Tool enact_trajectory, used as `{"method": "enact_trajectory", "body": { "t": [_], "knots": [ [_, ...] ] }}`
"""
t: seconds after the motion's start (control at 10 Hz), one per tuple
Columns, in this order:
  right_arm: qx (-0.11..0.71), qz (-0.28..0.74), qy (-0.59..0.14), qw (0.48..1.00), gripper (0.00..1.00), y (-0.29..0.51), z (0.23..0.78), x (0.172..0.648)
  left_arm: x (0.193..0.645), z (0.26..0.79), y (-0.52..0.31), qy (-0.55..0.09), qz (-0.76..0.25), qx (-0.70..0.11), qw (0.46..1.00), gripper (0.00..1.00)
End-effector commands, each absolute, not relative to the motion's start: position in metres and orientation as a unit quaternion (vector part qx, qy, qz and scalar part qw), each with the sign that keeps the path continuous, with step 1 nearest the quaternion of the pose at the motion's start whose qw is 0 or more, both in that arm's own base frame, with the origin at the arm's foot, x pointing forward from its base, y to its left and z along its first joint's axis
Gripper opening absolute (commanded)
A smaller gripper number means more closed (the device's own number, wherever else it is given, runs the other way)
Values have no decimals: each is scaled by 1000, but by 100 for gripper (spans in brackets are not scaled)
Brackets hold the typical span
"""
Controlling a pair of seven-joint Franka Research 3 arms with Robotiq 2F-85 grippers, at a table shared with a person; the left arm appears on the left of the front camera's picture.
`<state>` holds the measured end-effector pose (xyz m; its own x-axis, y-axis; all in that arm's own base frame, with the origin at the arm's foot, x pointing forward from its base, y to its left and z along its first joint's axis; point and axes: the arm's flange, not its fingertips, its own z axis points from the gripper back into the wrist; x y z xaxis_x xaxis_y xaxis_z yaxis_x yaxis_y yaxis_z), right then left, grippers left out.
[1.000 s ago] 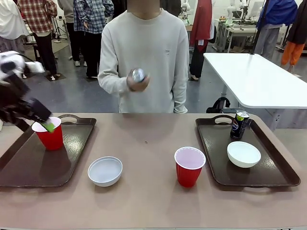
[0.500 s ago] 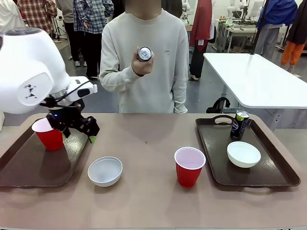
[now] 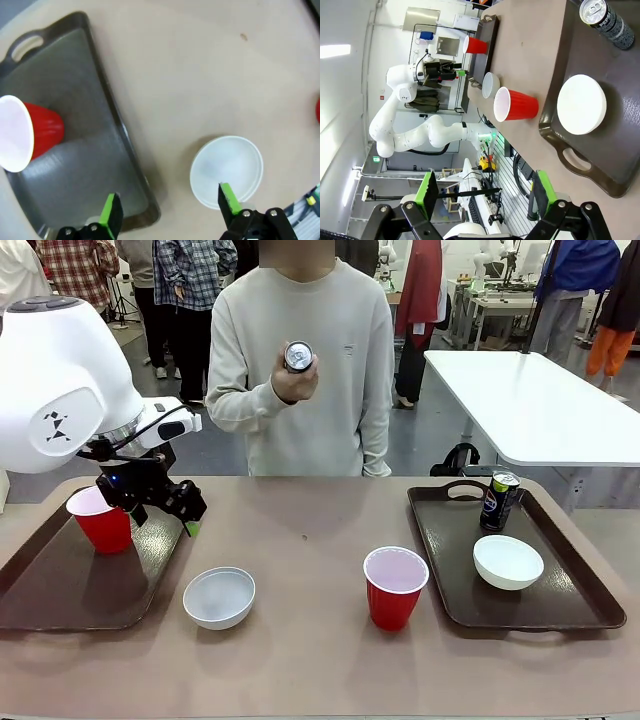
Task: Prepare tableware on both trays.
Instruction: Pick up a Picnic Bowl from the table and place it on a Handle tray.
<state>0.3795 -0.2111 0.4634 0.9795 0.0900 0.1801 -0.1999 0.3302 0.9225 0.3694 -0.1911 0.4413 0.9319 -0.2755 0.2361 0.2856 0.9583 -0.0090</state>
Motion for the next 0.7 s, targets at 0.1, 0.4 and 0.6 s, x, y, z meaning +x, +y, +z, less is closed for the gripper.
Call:
{"method": "enact_trajectory", "body": {
  "t": [0.1, 0.4, 0.6],
  "knots": [
    [576, 85, -48, 812, 100, -209, 464, 377, 378, 429, -200, -108, -148, -10, 983, 100],
    [576, 85, -48, 812, 100, -209, 464, 377, 373, 398, -219, -59, -169, -5, 984, 100],
    [576, 85, -48, 812, 100, -209, 464, 377, 337, 435, -179, -98, -161, -27, 982, 100]
  ]
}}
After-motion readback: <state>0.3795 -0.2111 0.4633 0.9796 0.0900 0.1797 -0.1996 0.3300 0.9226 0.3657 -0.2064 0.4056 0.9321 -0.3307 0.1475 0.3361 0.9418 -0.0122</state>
